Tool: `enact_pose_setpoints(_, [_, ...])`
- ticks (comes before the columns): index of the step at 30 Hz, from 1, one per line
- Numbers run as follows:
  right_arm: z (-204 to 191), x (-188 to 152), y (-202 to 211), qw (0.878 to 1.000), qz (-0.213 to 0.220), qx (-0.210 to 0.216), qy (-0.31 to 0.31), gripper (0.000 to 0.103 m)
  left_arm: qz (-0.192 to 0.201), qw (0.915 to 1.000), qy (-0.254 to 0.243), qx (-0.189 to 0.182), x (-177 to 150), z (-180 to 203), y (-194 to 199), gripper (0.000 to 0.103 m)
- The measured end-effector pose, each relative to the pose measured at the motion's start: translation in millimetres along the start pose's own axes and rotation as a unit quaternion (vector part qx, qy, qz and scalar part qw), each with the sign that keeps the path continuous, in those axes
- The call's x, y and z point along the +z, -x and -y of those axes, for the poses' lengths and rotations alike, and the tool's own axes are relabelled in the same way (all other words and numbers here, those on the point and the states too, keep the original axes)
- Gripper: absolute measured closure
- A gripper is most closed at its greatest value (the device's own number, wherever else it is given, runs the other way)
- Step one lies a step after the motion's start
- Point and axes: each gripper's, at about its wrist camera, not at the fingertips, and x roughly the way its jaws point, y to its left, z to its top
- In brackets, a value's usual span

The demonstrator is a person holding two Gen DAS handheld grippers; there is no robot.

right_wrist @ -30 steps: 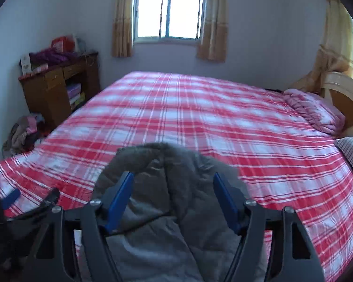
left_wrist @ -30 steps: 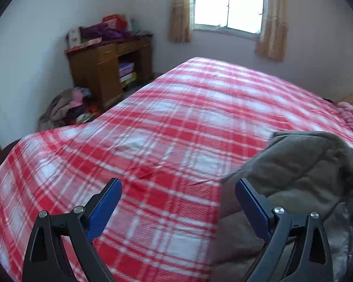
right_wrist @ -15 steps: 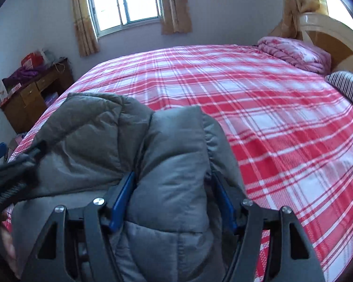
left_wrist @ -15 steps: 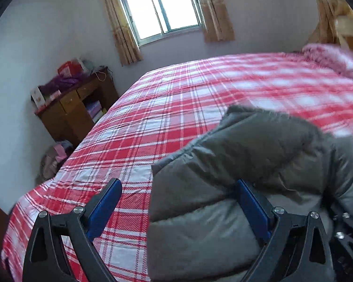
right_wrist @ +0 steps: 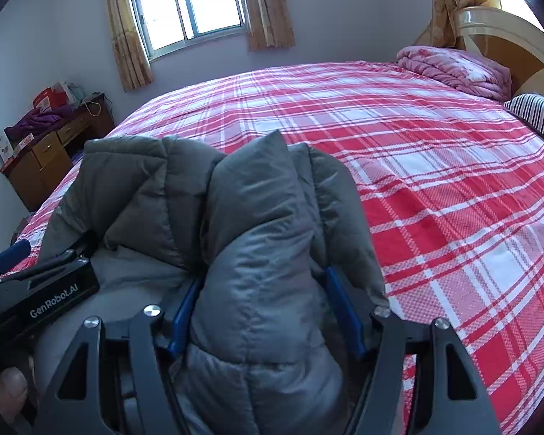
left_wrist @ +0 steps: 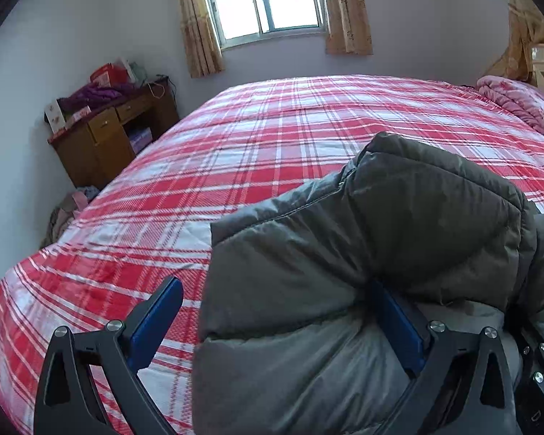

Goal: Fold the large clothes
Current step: 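Close both grippers on the folded grey jacket bundle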

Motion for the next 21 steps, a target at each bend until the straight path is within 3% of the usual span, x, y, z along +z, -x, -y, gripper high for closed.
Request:
enact_pose_setpoints(7, [-0.9, -1.9, -8.8, 1.000, -0.013, -0.005, 0.001, 0.034, -0.020, 0.9996, 0.012, -0.016, -2.5, -2.4, -10.2, 0.001])
enact_pose_setpoints(21, [-8.5, -4.0, -16.8, 0.999, -0.031, -0.023, 0.009, 0.032, -0.031, 0.9995, -0.010, 0.004, -5.1, 3.6, -14.7, 0.001])
